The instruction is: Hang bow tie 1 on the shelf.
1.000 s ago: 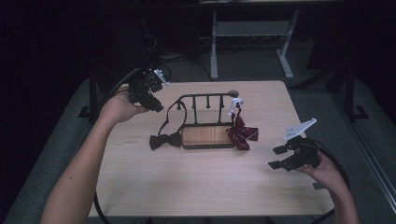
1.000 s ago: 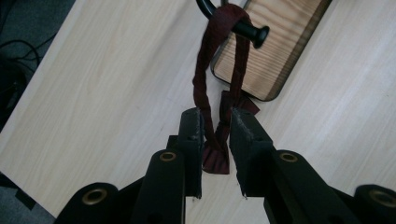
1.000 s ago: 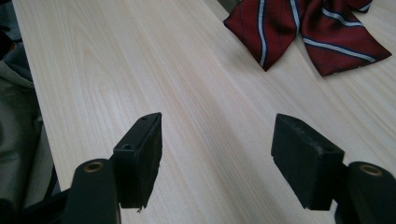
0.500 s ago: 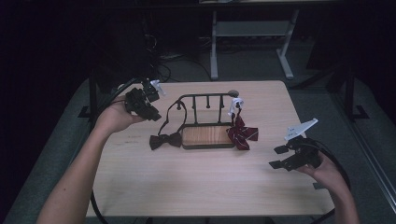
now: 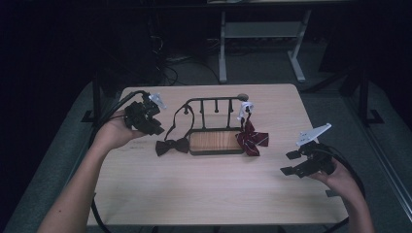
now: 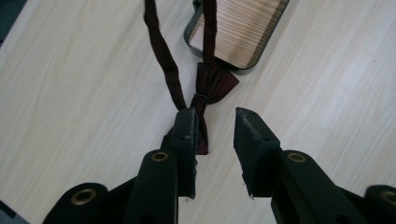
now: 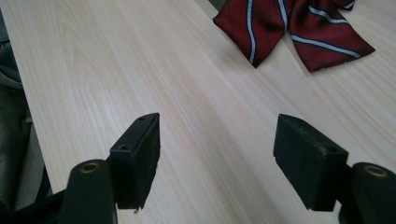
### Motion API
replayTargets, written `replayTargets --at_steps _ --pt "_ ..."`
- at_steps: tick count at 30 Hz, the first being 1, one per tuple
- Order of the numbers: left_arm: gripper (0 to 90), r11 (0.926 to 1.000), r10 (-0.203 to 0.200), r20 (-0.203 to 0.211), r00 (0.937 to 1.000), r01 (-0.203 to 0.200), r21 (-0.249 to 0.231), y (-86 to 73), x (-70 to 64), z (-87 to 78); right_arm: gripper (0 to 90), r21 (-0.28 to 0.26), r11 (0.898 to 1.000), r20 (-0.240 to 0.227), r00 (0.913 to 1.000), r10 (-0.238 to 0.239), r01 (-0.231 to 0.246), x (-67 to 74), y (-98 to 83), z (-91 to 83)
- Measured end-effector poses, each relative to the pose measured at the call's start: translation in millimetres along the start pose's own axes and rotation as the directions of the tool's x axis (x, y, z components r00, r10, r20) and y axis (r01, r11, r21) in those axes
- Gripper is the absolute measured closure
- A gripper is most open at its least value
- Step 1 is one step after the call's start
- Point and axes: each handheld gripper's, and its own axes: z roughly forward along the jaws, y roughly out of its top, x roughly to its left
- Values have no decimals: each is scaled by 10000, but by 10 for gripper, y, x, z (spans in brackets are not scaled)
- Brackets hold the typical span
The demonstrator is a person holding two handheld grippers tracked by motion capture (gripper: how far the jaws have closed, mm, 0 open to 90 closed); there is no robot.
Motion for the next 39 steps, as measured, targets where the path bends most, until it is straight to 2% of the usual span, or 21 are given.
replayTargets --at_steps 4,11,19,24,25,26,39 --pt "689 10000 48 115 9999 -48 -17 -82 -12 37 314 17 10000 30 10000 -33 33 -2 -5 3" --pt "675 9996 -172 235 9996 178 -223 -222 -30 75 314 51 10000 48 10000 45 -45 0 -8 13" --pt "653 9994 -214 318 9993 223 -282 -360 -83 144 314 130 9998 41 9999 148 -148 3 -17 29" --pt "644 9983 -321 441 9985 341 -469 -423 -119 192 313 154 9998 63 9999 93 -94 -7 -26 41" --pt "641 9989 -212 407 9989 229 -410 -434 -119 200 313 172 9998 56 9999 118 -119 -8 -29 41" --pt "639 9985 -320 437 9985 339 -435 -444 -134 215 313 173 9998 54 9999 116 -117 -10 -32 41" --pt "614 9978 -367 529 9979 395 -541 -576 -189 286 313 149 9997 89 9997 207 -209 -19 -57 27"
